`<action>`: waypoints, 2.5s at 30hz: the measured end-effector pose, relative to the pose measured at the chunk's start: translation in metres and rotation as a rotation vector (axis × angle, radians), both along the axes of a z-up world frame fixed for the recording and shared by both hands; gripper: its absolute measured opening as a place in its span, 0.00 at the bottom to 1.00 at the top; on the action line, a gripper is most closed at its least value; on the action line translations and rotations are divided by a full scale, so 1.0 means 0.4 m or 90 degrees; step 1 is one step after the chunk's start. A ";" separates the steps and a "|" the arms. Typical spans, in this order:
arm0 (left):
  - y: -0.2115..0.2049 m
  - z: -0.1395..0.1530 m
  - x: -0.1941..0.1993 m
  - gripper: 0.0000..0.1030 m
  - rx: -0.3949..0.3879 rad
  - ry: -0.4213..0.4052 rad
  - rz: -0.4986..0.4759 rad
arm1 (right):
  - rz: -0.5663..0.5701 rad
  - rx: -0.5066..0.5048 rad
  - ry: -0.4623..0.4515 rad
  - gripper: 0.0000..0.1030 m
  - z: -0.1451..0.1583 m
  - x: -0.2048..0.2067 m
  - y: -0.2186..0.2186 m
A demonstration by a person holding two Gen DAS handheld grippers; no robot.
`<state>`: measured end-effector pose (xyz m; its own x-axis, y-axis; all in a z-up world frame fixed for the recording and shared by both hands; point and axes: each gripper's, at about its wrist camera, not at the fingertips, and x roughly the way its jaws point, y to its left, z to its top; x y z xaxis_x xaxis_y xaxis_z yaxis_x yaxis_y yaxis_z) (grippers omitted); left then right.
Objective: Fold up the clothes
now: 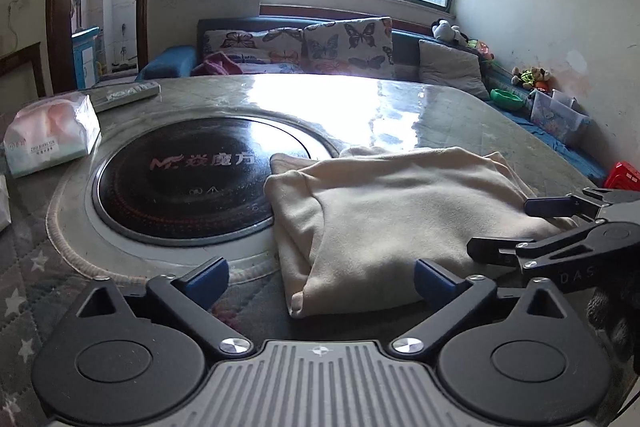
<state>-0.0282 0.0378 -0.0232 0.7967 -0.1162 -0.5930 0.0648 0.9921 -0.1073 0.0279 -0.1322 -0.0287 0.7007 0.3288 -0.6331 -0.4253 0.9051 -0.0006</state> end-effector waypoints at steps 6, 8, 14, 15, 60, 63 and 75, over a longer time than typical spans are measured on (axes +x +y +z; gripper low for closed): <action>0.015 0.021 0.005 1.00 -0.017 -0.013 0.035 | -0.001 -0.017 -0.036 1.00 0.022 -0.014 0.002; 0.020 0.022 0.018 1.00 -0.029 -0.006 0.055 | -0.024 -0.021 -0.052 1.00 0.032 -0.016 -0.009; 0.004 -0.005 0.058 1.00 -0.008 0.044 0.091 | -0.054 -0.019 -0.010 1.00 -0.008 -0.002 -0.031; 0.004 -0.007 0.056 1.00 -0.003 0.045 0.091 | -0.053 -0.018 -0.008 1.00 -0.007 -0.002 -0.033; -0.007 -0.019 0.359 1.00 0.087 0.115 0.077 | -0.045 -0.111 -0.009 1.00 0.015 0.293 0.000; -0.005 -0.014 0.354 1.00 0.084 0.113 0.077 | -0.018 -0.118 -0.040 1.00 0.040 0.263 0.017; 0.036 0.007 0.307 1.00 0.073 0.100 0.104 | 0.157 -0.136 -0.105 1.00 0.080 0.076 0.136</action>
<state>0.0945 0.0522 -0.0202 0.6970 0.0807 -0.7126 -0.1052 0.9944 0.0096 0.0583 -0.0779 0.0033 0.7150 0.3739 -0.5907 -0.6097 0.7469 -0.2653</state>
